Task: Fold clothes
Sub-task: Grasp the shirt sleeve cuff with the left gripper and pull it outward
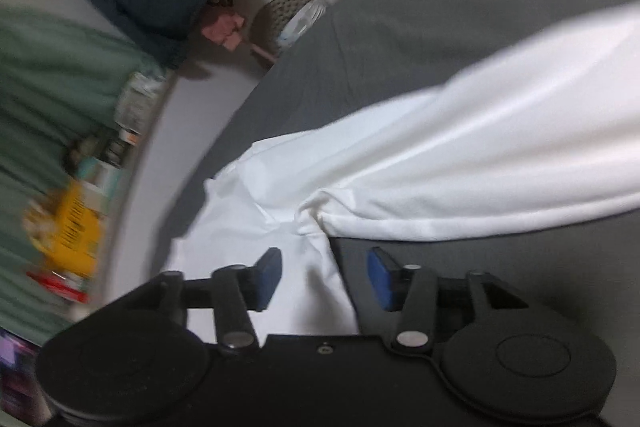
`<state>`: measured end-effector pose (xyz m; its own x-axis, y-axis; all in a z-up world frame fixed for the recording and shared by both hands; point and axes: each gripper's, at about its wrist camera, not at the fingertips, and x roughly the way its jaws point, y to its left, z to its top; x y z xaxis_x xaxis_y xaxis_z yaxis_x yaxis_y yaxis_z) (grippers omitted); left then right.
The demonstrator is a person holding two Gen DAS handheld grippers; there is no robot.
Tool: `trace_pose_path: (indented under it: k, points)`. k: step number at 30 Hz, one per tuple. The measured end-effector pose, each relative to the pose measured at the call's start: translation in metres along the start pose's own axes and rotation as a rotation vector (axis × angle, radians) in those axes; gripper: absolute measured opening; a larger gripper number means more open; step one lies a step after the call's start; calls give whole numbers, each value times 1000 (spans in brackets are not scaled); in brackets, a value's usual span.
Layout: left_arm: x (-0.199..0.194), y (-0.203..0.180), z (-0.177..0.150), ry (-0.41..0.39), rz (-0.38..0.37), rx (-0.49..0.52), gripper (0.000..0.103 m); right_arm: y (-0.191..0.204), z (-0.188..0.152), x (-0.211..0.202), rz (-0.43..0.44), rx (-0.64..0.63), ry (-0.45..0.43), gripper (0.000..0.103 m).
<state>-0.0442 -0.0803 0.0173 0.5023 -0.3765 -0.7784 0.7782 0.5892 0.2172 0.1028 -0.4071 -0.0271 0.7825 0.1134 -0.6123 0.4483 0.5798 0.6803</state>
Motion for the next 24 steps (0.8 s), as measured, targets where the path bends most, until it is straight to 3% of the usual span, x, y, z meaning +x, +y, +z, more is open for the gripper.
trace_pose_path:
  k: [5, 7, 9, 13, 18, 21, 24]
  points:
    - [-25, 115, -41, 96, 292, -359, 87, 56, -40, -38, -34, -317, -137, 66]
    - [-45, 160, -61, 158, 403, -498, 87, 80, -58, -42, 7, -389, -133, 66]
    - [-71, 193, -80, 219, 462, -625, 87, 99, -80, -48, 70, -418, -103, 66]
    - [-107, 230, -111, 221, 538, -775, 88, 127, -130, -57, 206, -436, -36, 68]
    - [-100, 263, -160, 123, 606, -943, 88, 134, -194, -52, 362, -397, 54, 68]
    - [-80, 271, -178, 64, 618, -977, 88, 131, -214, -44, 432, -455, 147, 68]
    - [-67, 272, -193, 38, 630, -973, 88, 123, -221, -41, 441, -486, 182, 68]
